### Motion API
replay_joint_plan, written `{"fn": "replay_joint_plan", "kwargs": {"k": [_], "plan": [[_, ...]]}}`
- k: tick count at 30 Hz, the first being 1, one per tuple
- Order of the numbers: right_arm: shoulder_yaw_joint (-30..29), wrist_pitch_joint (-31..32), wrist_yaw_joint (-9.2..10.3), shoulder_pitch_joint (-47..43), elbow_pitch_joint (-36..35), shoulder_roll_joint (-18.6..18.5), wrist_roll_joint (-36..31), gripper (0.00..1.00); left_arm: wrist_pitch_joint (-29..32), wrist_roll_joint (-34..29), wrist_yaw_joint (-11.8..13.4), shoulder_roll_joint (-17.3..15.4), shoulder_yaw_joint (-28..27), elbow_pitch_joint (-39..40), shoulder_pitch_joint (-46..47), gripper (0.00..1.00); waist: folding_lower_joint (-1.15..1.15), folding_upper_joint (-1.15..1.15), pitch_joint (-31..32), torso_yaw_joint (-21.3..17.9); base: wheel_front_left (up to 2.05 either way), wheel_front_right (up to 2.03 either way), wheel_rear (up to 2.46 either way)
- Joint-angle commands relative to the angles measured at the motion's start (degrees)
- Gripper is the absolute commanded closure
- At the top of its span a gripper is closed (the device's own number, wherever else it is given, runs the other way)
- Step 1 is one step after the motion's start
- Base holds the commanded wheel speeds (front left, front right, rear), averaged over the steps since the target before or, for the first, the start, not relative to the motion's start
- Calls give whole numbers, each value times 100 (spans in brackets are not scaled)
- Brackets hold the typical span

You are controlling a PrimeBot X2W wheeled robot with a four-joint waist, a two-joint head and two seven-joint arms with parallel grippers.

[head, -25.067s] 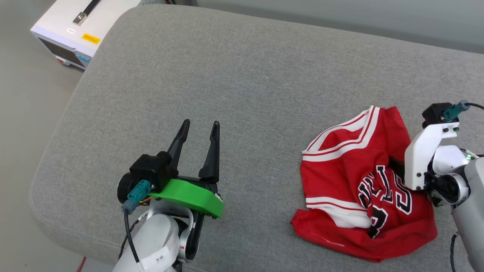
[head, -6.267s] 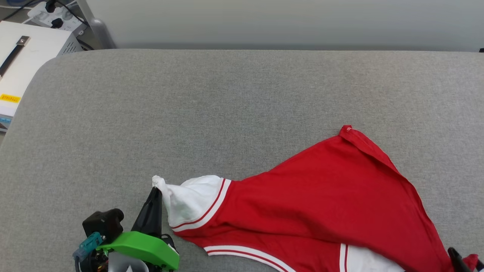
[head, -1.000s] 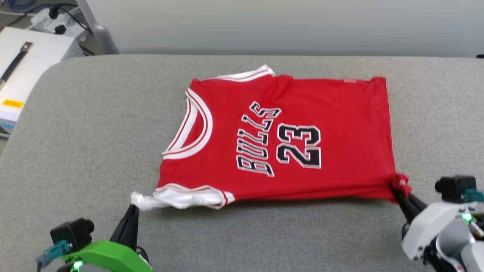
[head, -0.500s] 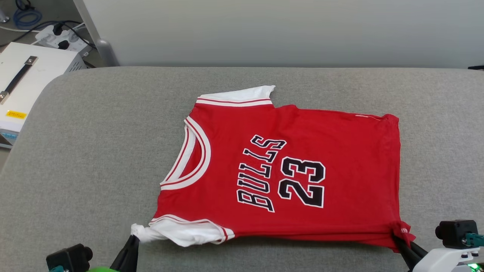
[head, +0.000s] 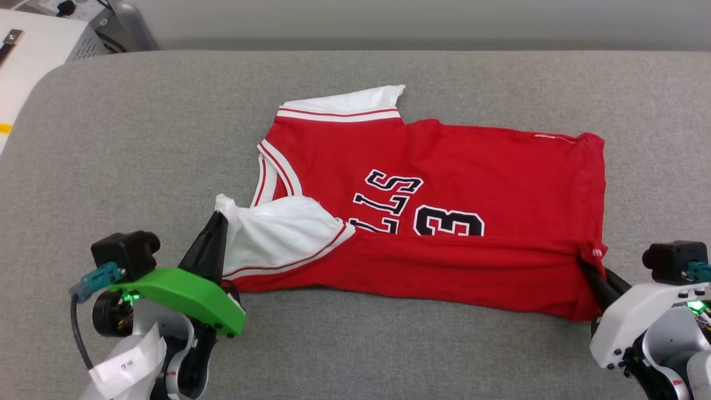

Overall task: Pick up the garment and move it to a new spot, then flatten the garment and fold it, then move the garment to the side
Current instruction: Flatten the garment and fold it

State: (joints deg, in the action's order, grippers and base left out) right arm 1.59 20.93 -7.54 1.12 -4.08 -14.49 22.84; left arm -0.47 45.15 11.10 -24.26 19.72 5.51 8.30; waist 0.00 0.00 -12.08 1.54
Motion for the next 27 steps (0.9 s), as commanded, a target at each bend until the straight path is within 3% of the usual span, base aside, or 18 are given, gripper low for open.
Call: {"fn": "replay_joint_plan", "kwargs": {"k": [1,14,16,17,18,19,27], "plan": [[24,-10,5,179,86,-1,-15,100,-22,-17,-92,66,22,-184,223,100,0,0,-285,-59,0,0,0],[381,-281,5,684,1145,-42,40,100,-32,149,-846,495,371,-2345,1209,100,0,0,-612,16,0,0,0],[393,-328,5,692,1278,-38,50,57,15,207,-918,552,402,-2563,1268,98,0,0,-592,35,0,0,0],[393,-350,5,694,1343,-35,45,0,62,232,-942,573,424,-2673,1292,69,0,0,-570,47,0,0,0],[398,-407,5,697,1359,-18,80,0,61,236,-958,584,432,-2734,1317,53,0,0,-554,58,0,0,0],[390,-519,5,697,1360,-12,89,0,41,242,-975,602,433,-2798,1343,0,0,0,-520,76,0,0,0],[36,-1714,5,485,1116,276,23,0,-208,231,-858,554,289,-3047,1374,0,0,0,-131,169,0,0,0]]}}
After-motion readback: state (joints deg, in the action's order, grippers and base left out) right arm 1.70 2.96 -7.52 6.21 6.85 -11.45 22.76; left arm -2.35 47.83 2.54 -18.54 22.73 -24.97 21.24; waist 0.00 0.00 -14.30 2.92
